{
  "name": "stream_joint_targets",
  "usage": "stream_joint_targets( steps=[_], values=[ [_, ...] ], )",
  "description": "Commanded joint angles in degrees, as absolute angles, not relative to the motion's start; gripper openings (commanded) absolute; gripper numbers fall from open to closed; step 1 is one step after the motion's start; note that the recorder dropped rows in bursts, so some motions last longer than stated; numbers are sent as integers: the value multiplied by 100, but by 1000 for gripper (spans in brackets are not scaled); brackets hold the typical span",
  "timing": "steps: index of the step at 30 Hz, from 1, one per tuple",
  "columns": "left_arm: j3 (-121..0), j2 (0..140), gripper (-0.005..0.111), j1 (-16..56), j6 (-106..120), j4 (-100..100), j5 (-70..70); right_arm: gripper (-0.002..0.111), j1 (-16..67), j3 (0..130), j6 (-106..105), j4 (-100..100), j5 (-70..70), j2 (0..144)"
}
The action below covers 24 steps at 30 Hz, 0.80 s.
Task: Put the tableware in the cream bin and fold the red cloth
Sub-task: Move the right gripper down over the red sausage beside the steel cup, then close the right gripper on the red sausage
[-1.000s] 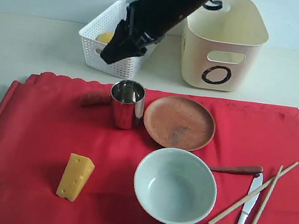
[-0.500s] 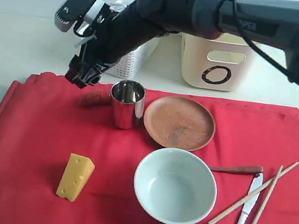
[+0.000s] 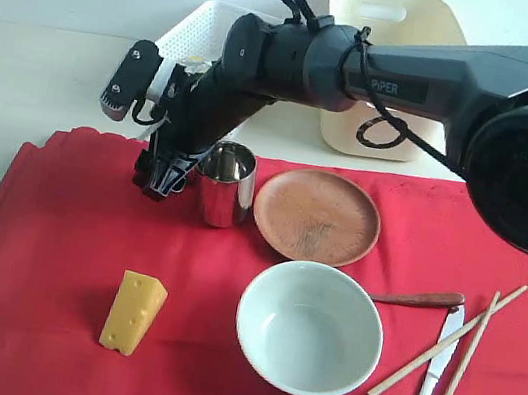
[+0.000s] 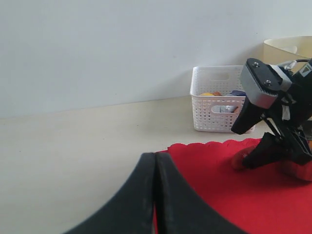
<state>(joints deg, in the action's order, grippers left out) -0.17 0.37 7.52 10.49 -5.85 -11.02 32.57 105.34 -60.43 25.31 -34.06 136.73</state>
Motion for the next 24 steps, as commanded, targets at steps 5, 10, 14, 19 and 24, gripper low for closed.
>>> stream_joint_targets(
  steps=[5, 10, 14, 19, 24],
  values=[
    [0, 0, 1, 727, 1036, -588, -1097, 72, 3421, 10552, -5995, 1698, -3385, 13826],
    [0, 0, 1, 727, 1025, -588, -1097, 70, 3489, 10552, -5985, 1373, -3630, 13742],
    [0, 0, 1, 727, 1025, -588, -1097, 70, 3489, 10552, -5985, 1333, -3655, 13562],
    [0, 0, 1, 727, 1035, -588, -1097, 70, 3489, 10552, -5985, 1318, -3603, 13263],
    [0, 0, 1, 727, 1035, -588, -1097, 70, 3530, 10562, -5985, 1352, -3368, 13165]
  ],
)
